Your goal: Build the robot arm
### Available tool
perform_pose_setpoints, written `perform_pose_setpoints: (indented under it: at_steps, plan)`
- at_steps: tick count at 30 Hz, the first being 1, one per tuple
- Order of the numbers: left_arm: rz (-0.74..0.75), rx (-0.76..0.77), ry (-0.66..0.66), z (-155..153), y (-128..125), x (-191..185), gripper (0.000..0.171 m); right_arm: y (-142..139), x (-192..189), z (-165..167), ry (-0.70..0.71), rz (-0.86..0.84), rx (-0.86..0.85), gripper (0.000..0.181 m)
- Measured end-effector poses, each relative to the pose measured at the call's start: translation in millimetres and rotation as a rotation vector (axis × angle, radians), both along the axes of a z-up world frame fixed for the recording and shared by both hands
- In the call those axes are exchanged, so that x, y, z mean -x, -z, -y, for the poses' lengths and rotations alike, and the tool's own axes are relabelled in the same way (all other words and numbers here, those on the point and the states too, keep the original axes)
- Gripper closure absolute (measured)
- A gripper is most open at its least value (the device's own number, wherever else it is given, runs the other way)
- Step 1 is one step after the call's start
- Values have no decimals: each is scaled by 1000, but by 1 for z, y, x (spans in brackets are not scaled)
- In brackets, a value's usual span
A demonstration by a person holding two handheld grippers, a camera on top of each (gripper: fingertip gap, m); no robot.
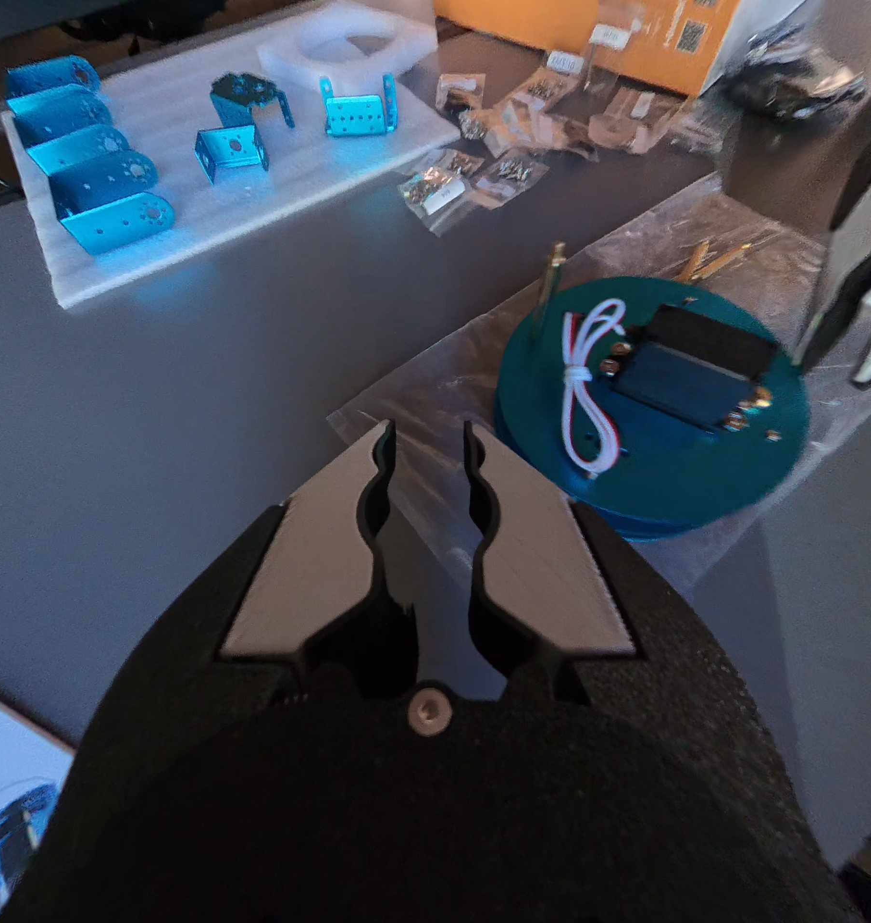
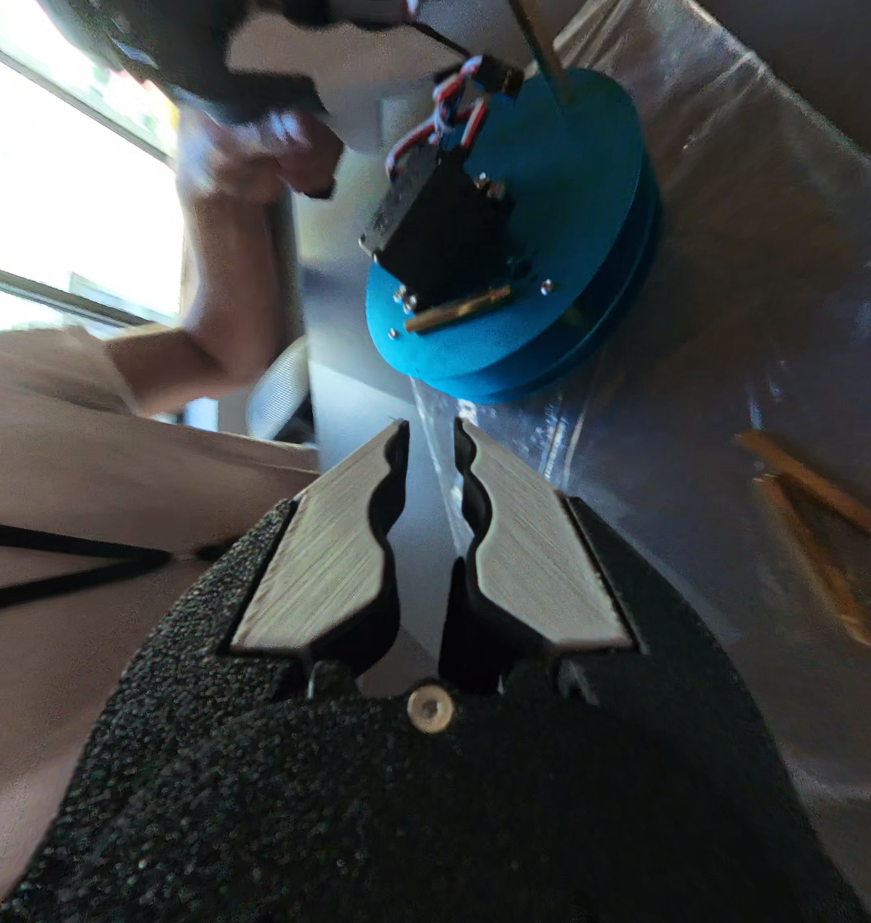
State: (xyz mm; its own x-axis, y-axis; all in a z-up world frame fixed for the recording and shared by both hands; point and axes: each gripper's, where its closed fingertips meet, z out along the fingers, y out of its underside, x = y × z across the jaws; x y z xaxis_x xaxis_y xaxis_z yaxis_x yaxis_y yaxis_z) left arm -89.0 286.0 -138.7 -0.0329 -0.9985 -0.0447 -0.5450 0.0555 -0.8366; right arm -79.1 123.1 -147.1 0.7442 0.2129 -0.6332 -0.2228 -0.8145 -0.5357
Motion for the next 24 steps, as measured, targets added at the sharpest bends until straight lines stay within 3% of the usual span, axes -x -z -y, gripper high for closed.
perform_pose_setpoints:
  at_steps: [2,4,6,8,13,24]
  plan:
    - [46,-1,34,14,-8,15,145,-2,-12,5,-80,237,-72,165]
    - [97,-7,92,36,-15,31,146,-15,-19,-5,-196,442,-251,161]
    - [119,30,184,68,-16,44,146,-20,-19,-19,-350,569,-400,159]
    - [121,68,239,95,-15,51,145,-22,-21,-35,-422,560,-463,163]
    - [138,92,247,126,-15,52,145,-14,-14,-41,-641,321,-348,152]
    - [146,-32,117,125,-26,26,146,-8,-12,-41,-765,499,-443,174]
